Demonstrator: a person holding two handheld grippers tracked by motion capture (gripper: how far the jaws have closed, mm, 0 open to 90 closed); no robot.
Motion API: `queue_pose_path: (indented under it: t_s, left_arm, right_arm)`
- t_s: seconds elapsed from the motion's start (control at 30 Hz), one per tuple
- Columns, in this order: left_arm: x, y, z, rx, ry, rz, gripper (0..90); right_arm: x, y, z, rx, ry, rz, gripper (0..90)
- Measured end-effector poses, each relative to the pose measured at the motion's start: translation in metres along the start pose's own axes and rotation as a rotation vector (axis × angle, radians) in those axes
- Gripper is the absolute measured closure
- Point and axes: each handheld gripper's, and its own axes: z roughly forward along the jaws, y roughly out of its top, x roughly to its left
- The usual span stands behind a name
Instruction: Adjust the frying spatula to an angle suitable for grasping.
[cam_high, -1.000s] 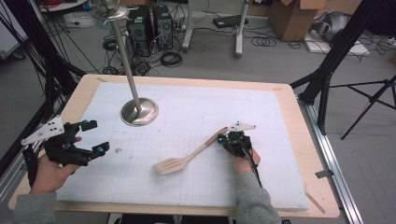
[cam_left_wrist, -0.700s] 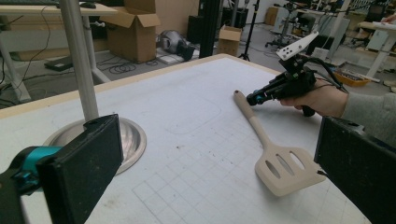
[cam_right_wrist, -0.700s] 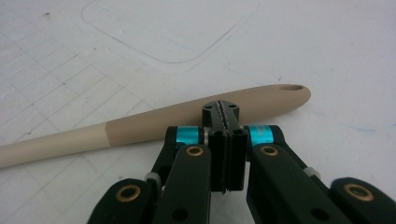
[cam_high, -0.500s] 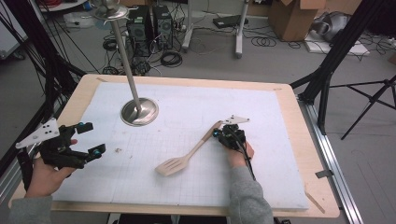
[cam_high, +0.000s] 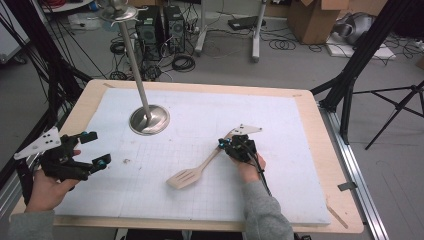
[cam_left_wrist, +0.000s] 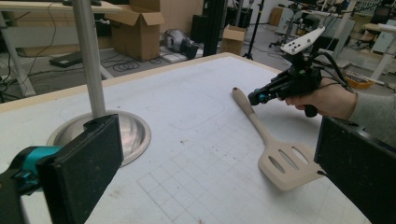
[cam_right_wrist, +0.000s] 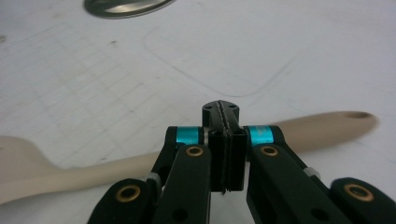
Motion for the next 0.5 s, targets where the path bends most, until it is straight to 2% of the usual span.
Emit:
queue_pose_path:
  t_s: [0.1, 0.2, 0.3, 0.5]
  left_arm:
    - [-0.001, 0.001, 0.004, 0.004, -0.007, 0.003, 1.8]
    - [0.000, 0.001, 0.005, 0.006, -0.009, 0.005, 1.8]
    - [0.001, 0.000, 0.006, 0.009, -0.014, 0.003, 1.8]
    - [0.002, 0.001, 0.005, 0.006, -0.012, 0.002, 1.8]
  right_arm:
    - [0.012, 0.003, 0.005, 0.004, 0.047, -0.020, 90.0]
    - [0.027, 0.006, 0.014, 0.020, 0.096, -0.060, 90.0]
    - [0.037, 0.005, 0.024, 0.061, 0.106, -0.089, 90.0]
    - [0.042, 0.004, 0.033, 0.095, 0.113, -0.101, 90.0]
